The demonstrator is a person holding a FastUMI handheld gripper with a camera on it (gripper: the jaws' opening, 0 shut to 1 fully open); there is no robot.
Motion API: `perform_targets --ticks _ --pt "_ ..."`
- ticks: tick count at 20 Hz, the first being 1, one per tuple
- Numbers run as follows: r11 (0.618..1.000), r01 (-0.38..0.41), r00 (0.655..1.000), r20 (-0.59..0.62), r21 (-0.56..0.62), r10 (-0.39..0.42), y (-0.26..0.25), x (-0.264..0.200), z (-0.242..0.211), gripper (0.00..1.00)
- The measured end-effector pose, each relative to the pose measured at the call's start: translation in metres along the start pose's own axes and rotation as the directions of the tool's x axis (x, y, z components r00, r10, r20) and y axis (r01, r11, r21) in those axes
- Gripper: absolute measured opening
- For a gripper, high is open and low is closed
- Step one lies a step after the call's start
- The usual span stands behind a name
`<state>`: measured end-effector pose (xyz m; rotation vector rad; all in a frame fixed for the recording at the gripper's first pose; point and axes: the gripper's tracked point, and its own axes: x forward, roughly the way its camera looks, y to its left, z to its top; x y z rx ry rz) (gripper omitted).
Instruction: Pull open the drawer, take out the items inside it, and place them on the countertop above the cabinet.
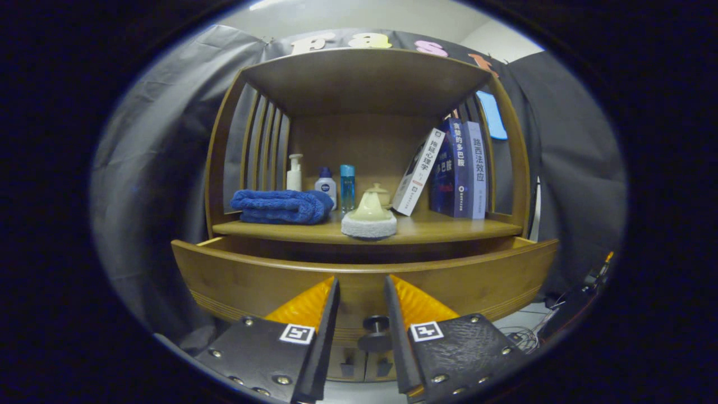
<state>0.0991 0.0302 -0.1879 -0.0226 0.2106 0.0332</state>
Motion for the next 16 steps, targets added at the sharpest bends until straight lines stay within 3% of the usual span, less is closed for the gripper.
perform_targets --ticks 16 --pt "1.000 0.022 0.999 -0.029 0.002 -0.022 0.002 0.064 0.002 0.48"
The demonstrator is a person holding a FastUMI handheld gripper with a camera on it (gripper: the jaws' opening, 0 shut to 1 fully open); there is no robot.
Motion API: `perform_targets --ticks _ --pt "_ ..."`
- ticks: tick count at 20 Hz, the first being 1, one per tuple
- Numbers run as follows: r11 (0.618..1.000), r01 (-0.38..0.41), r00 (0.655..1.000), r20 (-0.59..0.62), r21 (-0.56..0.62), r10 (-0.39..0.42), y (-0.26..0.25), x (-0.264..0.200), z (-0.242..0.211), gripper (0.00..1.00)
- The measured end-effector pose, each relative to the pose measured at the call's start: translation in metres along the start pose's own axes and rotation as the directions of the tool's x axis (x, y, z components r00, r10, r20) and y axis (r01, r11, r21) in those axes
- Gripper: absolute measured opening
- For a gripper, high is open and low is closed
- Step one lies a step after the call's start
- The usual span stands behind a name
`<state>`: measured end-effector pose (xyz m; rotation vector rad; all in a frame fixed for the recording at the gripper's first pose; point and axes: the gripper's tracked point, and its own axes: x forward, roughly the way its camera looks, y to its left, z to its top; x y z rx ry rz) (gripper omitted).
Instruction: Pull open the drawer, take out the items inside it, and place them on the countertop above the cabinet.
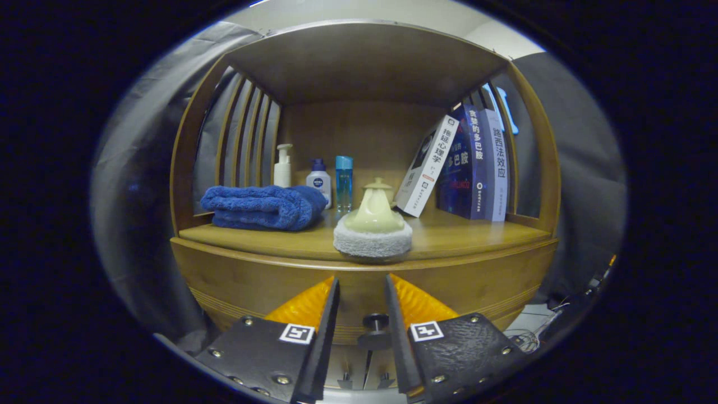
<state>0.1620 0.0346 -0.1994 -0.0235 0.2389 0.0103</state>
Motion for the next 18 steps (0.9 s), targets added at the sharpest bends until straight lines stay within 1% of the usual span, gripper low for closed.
perform_targets --ticks 4,10,15,18 --pt "0.999 0.000 1.000 0.012 0.032 0.000 0.000 0.001 0.000 0.48" --pt "0.999 0.003 1.000 0.022 0.046 -0.004 -0.002 0.004 0.000 0.48" --pt "0.997 -0.009 1.000 -0.022 0.073 0.011 0.002 0.000 -0.001 0.48" --pt "0.999 -0.041 0.996 -0.076 0.034 0.043 0.012 -0.010 -0.008 0.48"
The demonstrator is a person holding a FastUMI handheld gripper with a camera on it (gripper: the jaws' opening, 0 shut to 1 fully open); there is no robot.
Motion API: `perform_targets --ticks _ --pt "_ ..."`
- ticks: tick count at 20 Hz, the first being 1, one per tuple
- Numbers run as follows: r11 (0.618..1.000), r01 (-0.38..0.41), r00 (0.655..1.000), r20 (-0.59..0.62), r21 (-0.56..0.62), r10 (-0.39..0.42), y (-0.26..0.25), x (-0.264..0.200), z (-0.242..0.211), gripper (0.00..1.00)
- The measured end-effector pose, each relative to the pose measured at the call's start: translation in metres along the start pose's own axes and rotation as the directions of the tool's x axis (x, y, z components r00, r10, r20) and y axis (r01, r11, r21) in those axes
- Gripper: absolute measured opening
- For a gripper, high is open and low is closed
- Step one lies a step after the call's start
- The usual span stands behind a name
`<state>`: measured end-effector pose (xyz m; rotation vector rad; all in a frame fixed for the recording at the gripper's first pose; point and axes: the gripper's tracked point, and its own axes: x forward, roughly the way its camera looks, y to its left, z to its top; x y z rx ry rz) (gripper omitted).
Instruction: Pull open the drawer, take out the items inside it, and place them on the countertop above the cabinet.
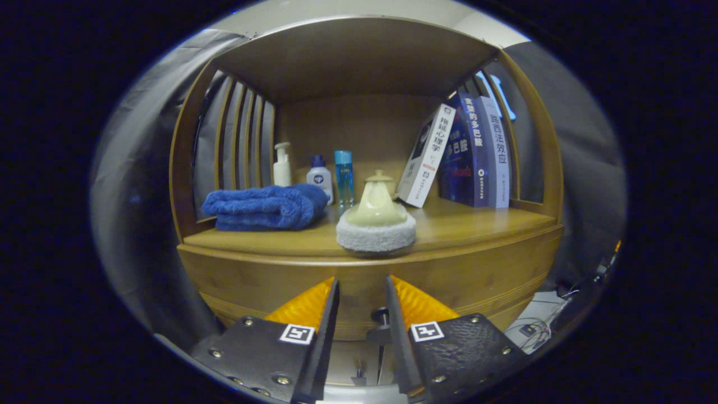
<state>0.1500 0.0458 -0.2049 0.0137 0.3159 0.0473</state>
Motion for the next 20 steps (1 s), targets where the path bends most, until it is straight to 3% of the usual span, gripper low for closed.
perform_targets --ticks 8,20 --pt "0.998 0.029 0.986 0.161 0.060 -0.039 0.000 -0.072 0.064 0.48" --pt "0.985 0.171 0.940 0.297 0.021 -0.169 -0.052 -0.190 0.130 0.48"
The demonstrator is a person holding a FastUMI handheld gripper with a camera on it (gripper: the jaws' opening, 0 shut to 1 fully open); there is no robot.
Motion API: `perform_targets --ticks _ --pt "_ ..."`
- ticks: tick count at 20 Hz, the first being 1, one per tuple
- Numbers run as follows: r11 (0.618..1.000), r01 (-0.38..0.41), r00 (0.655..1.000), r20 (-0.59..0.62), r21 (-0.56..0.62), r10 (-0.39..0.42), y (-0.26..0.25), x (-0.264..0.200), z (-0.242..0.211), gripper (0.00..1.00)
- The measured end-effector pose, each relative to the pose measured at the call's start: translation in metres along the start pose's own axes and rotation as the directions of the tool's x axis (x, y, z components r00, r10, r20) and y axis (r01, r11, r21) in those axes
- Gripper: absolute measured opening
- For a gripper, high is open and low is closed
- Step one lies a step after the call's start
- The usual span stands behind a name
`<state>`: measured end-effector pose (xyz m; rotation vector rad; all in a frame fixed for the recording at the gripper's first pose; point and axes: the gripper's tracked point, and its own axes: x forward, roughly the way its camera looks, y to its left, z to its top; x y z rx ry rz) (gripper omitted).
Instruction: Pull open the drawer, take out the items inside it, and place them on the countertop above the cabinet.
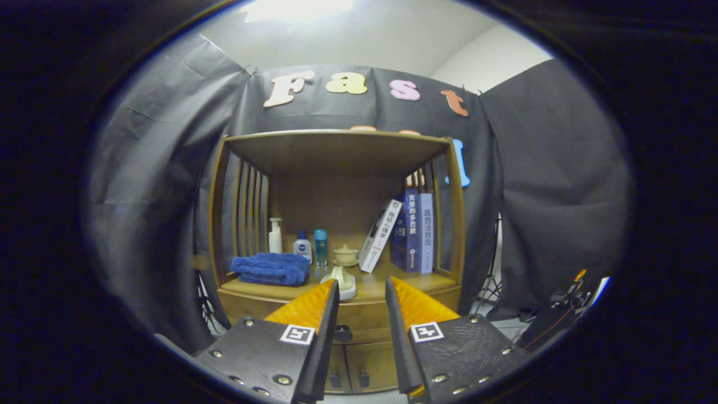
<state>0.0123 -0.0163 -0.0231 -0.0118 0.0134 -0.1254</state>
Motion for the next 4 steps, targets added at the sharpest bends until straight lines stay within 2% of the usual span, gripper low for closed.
perform_targets --ticks 4 --pt "1.000 -0.017 0.999 0.042 0.011 0.017 -0.0110 -0.0115 0.0112 0.48"
